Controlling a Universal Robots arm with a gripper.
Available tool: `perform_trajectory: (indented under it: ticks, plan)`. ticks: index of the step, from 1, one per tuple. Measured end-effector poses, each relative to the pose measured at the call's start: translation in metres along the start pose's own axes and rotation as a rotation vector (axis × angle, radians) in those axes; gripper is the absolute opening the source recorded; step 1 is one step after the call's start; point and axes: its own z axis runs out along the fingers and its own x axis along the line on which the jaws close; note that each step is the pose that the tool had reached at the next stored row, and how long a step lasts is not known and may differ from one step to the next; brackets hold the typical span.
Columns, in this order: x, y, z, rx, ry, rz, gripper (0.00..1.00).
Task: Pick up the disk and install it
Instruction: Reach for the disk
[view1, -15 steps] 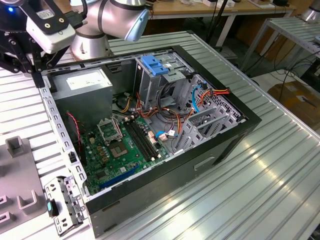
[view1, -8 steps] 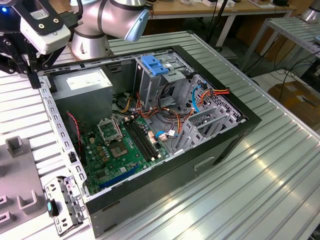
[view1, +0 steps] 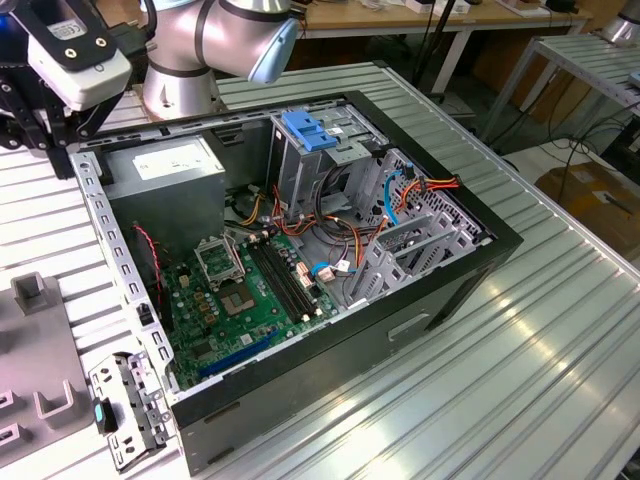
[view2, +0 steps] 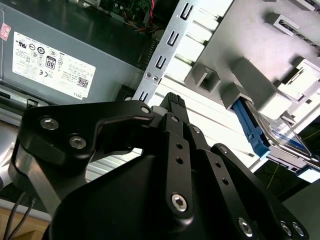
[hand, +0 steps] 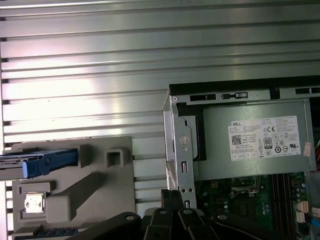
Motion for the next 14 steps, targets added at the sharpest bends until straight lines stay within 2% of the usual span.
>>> perform_trajectory:
  ticks: [14]
  plan:
    - [0.009,-0.0007,-0.0001,0.0,0.0,0.0,0.11]
